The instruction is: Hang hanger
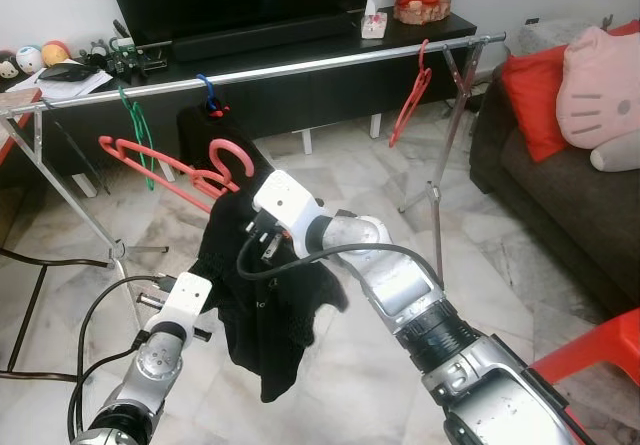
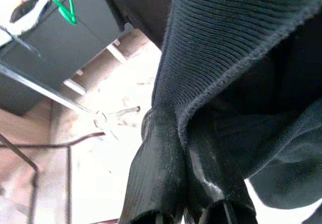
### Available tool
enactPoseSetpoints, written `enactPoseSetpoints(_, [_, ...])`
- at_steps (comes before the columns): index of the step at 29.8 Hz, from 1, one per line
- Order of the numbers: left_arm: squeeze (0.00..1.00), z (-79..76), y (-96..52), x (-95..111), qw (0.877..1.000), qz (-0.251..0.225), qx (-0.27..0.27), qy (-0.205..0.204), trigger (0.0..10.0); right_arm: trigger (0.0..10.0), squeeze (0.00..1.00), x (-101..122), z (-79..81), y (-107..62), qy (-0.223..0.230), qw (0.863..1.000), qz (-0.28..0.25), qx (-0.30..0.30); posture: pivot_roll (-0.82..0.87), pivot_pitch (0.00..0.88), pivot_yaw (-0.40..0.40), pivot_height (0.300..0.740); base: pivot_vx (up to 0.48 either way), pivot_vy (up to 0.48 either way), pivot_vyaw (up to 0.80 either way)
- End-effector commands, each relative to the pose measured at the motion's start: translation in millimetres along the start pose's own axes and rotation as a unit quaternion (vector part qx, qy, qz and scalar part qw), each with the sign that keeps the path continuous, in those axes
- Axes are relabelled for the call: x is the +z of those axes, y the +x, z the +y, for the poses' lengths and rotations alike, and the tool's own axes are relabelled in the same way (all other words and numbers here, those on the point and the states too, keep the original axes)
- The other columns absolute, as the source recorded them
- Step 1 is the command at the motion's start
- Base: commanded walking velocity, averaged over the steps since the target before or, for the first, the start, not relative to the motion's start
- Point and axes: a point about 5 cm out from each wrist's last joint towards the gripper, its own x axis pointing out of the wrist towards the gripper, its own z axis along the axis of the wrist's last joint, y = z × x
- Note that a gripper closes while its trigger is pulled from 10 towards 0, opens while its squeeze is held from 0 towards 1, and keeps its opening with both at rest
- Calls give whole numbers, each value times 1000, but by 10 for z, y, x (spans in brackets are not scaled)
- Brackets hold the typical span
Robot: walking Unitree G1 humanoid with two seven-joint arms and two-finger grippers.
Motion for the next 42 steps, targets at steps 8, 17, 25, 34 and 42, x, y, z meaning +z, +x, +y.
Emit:
enactPoseSetpoints(8, [0,77,-45,-96,997,25,5,-76,0,0,0,-241,-285,-188,10,997,23,-67,-93,0,125,740,0,0,0])
enactPoseSetpoints(17, [0,120,-72,-144,994,33,11,-104,0,0,0,-676,-475,-431,47,990,69,-113,-98,0,130,740,0,0,0])
enactPoseSetpoints(25, [0,85,-68,-126,993,34,-2,-115,0,0,0,-625,-488,-489,74,993,-6,-92,-97,0,131,740,0,0,0])
enactPoseSetpoints(34, [0,119,-69,-132,993,39,-2,-113,0,0,0,-877,-393,-664,-26,999,31,14,-95,0,129,740,0,0,0])
enactPoseSetpoints(42, [0,115,-76,-147,993,43,-4,-113,0,0,0,-946,-367,-762,-68,995,31,63,-95,0,129,740,0,0,0])
